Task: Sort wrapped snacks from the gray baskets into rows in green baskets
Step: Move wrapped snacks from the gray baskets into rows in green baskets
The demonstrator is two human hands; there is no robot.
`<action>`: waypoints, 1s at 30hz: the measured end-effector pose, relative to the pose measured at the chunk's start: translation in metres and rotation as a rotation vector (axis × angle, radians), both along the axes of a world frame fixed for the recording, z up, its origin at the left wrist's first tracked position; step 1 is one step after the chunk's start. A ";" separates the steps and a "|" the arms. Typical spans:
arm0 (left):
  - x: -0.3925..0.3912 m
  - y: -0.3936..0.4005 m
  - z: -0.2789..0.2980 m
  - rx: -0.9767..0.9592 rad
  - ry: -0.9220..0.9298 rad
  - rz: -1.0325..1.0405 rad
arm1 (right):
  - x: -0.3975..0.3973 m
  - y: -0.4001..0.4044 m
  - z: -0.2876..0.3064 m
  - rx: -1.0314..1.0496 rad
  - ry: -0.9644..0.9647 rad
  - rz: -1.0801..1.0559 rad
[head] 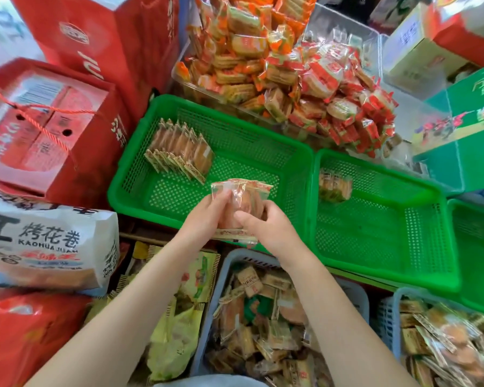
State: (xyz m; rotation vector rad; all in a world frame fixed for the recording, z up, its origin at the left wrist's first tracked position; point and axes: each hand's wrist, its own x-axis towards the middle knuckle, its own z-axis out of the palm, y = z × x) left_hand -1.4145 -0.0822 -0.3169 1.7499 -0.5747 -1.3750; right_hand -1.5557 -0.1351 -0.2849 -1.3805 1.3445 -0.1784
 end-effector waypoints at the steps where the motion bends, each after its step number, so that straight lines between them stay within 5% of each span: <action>1: 0.008 -0.001 -0.006 0.023 -0.143 -0.066 | 0.006 -0.007 -0.007 0.020 -0.002 -0.037; 4: 0.040 0.008 -0.041 0.139 -0.834 -0.275 | 0.025 -0.039 -0.032 0.068 0.043 -0.188; 7: 0.058 0.020 -0.070 0.210 -1.124 -0.346 | 0.051 -0.080 -0.063 0.059 0.109 -0.237; 13: 0.059 0.022 -0.080 0.159 -1.202 -0.370 | 0.121 -0.114 -0.107 -0.129 0.229 -0.110; 21: 0.061 0.022 -0.083 0.188 -1.216 -0.394 | 0.137 -0.122 -0.143 -0.126 0.302 -0.008; 27: 0.060 0.023 -0.085 0.187 -1.233 -0.384 | 0.108 -0.096 -0.097 -0.082 0.211 0.138; 30: 0.060 0.023 -0.081 0.202 -1.210 -0.407 | 0.065 -0.060 -0.056 -0.176 0.017 0.108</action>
